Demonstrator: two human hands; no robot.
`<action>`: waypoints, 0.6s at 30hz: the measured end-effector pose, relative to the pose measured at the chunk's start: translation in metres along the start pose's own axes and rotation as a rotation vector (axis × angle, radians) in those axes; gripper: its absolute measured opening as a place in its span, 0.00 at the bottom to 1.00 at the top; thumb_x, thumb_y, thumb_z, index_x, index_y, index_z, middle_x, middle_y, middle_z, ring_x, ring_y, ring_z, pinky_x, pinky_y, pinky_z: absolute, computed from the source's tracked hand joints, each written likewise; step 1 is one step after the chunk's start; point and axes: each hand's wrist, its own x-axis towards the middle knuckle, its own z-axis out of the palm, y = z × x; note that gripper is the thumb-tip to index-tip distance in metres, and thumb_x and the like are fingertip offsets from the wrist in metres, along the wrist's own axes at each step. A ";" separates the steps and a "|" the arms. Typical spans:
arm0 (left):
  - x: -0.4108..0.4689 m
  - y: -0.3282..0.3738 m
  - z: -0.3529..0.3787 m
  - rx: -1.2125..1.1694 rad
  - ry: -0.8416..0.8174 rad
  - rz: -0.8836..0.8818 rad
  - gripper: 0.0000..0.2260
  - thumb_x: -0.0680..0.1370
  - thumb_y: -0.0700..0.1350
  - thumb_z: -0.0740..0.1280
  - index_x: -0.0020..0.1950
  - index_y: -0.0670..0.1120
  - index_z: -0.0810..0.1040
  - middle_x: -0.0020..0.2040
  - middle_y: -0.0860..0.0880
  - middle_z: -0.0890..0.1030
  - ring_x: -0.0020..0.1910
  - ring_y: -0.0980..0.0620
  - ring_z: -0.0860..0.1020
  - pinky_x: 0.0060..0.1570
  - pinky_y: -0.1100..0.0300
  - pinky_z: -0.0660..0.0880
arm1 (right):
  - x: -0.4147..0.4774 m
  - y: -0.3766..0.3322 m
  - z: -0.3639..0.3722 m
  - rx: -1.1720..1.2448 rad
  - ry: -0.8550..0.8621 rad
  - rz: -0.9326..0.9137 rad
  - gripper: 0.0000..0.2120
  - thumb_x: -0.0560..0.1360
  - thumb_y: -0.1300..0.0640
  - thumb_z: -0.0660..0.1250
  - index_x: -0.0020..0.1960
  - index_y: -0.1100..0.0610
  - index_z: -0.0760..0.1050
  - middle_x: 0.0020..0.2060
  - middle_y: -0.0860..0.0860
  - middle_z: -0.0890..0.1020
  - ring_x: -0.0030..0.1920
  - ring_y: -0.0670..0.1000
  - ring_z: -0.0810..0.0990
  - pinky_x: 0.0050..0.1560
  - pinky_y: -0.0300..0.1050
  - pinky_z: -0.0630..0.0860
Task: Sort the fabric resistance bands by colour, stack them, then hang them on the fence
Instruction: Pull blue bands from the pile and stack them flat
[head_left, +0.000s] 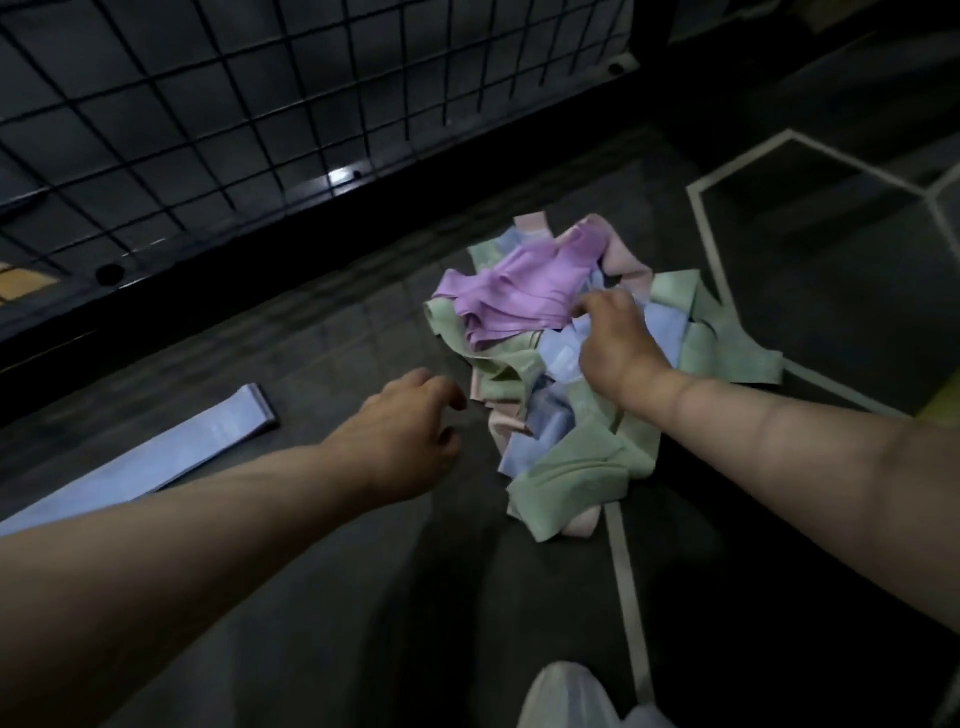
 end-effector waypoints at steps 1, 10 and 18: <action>0.007 0.011 0.001 -0.020 -0.012 0.012 0.17 0.77 0.49 0.64 0.66 0.52 0.72 0.64 0.49 0.72 0.63 0.47 0.73 0.64 0.51 0.71 | 0.003 0.008 -0.003 -0.094 -0.129 0.061 0.22 0.75 0.63 0.65 0.68 0.59 0.69 0.67 0.62 0.67 0.67 0.64 0.67 0.67 0.51 0.66; 0.046 0.071 0.028 -0.279 -0.081 -0.008 0.15 0.76 0.44 0.65 0.63 0.46 0.77 0.62 0.47 0.78 0.57 0.48 0.77 0.51 0.64 0.71 | 0.007 0.030 0.000 -0.144 -0.269 -0.058 0.05 0.77 0.58 0.65 0.52 0.53 0.75 0.55 0.56 0.77 0.54 0.58 0.77 0.50 0.48 0.74; 0.044 0.066 0.040 -0.663 -0.073 -0.164 0.19 0.77 0.43 0.66 0.68 0.48 0.74 0.63 0.48 0.79 0.58 0.50 0.79 0.53 0.62 0.74 | 0.018 0.032 -0.034 0.442 0.048 0.193 0.10 0.78 0.58 0.63 0.59 0.56 0.73 0.47 0.51 0.77 0.45 0.50 0.75 0.44 0.39 0.70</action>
